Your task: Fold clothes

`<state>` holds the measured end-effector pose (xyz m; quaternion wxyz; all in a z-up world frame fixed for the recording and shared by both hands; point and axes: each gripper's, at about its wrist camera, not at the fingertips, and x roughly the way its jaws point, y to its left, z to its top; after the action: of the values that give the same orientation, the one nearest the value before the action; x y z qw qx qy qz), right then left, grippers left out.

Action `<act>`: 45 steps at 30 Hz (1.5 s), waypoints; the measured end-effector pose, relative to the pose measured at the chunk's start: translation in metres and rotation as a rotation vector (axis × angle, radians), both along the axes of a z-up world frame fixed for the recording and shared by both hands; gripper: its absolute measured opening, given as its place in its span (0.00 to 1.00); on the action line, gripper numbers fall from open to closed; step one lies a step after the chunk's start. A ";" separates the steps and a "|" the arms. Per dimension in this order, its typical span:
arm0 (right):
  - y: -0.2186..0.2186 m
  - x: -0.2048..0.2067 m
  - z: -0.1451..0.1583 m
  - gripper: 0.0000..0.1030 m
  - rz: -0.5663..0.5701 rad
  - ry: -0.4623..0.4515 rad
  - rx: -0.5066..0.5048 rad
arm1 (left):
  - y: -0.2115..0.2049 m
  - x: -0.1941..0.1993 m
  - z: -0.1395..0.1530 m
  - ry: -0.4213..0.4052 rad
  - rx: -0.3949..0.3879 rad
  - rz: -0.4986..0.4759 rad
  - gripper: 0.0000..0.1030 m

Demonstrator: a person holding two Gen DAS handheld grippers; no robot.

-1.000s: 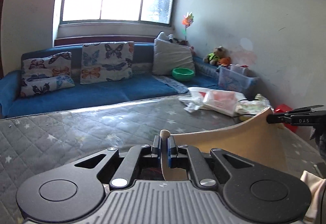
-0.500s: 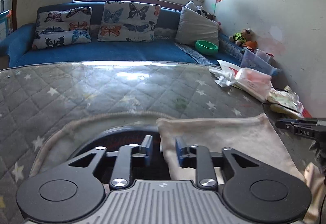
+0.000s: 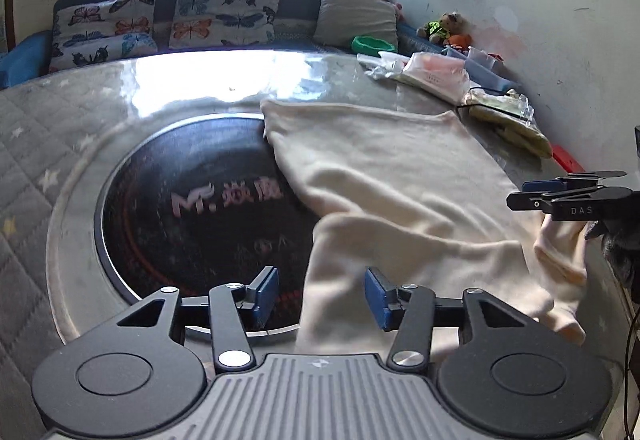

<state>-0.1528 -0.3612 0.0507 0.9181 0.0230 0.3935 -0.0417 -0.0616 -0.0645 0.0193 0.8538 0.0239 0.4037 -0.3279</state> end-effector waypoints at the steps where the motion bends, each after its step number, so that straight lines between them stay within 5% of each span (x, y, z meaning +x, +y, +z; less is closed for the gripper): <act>1: 0.002 -0.001 -0.001 0.51 -0.001 -0.001 -0.001 | 0.000 -0.002 -0.002 0.006 -0.001 -0.001 0.48; 6: 0.011 -0.008 -0.005 0.54 -0.007 -0.004 -0.005 | -0.002 -0.012 -0.006 -0.018 0.016 0.000 0.11; 9: 0.016 -0.012 -0.007 0.55 -0.010 -0.006 -0.008 | 0.005 -0.013 -0.003 -0.037 0.007 0.031 0.07; 21: 0.067 0.004 -0.020 0.63 0.061 -0.044 0.014 | 0.071 -0.001 0.001 -0.060 0.046 0.207 0.07; 35: 0.172 0.039 -0.028 0.73 0.293 -0.064 0.009 | 0.196 -0.026 0.000 -0.032 0.050 0.505 0.06; 45: 0.126 0.001 -0.002 0.72 0.266 -0.042 0.027 | 0.191 -0.042 0.021 -0.059 0.018 0.426 0.08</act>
<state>-0.1518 -0.2353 0.0492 0.9232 -0.0159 0.3743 0.0862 -0.1036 0.1263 0.0407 0.9149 -0.0449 0.3775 -0.1358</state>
